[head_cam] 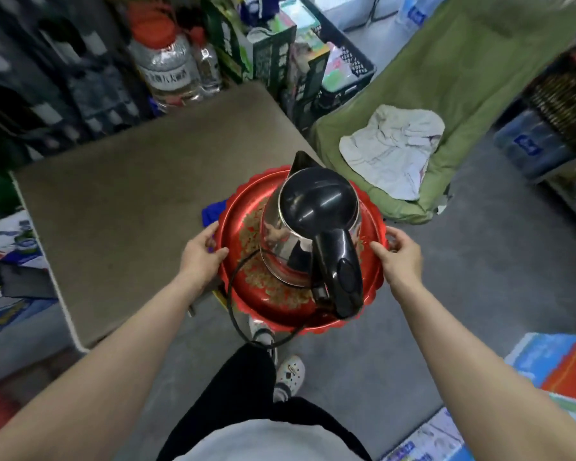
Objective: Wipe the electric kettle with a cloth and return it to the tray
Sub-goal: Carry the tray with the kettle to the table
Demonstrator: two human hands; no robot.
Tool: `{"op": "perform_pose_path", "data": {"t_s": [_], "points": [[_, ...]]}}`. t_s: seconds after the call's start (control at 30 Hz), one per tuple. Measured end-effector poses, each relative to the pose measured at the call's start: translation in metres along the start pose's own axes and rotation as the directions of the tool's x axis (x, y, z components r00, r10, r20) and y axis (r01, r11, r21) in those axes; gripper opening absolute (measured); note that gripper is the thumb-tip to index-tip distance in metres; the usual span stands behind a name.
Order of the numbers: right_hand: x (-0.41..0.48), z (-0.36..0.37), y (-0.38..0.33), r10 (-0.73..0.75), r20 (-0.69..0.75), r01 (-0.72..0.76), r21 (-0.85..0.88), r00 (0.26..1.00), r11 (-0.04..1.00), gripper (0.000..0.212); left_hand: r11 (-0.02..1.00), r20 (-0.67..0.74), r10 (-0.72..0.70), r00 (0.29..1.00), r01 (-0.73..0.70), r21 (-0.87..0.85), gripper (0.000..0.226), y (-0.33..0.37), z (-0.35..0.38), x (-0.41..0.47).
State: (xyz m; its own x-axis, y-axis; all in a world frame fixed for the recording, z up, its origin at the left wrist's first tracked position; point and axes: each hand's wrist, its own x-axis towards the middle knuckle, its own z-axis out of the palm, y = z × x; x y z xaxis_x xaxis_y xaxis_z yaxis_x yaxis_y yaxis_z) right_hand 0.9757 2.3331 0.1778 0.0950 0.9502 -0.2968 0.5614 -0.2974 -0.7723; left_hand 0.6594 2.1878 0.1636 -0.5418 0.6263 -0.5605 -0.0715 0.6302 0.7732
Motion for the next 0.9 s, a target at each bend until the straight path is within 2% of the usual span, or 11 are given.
{"op": "perform_pose_path", "data": {"t_s": [0.23, 0.4, 0.7, 0.9], "points": [[0.118, 0.058, -0.066, -0.028, 0.07, 0.03, -0.031, 0.997, 0.999, 0.036, 0.999, -0.104, 0.036, 0.994, -0.032, 0.042, 0.064, 0.06, 0.005, 0.086], [0.198, 0.103, -0.126, -0.114, 0.202, 0.139, -0.117, 0.973, 0.983, 0.034, 0.999, -0.207, 0.002, 0.978, 0.007, 0.042, 0.063, 0.092, -0.002, 0.143], [0.349, 0.232, -0.209, -0.21, 0.41, 0.314, -0.204, 0.888, 0.927, 0.033, 0.99, -0.386, -0.129, 0.913, 0.14, 0.0, 0.067, 0.108, 0.0, 0.257], [0.407, 0.293, -0.229, -0.186, 0.509, 0.348, -0.243, 0.84, 0.905, 0.039, 0.968, -0.477, -0.194, 0.857, 0.246, 0.048, 0.059, 0.107, 0.014, 0.318]]}}
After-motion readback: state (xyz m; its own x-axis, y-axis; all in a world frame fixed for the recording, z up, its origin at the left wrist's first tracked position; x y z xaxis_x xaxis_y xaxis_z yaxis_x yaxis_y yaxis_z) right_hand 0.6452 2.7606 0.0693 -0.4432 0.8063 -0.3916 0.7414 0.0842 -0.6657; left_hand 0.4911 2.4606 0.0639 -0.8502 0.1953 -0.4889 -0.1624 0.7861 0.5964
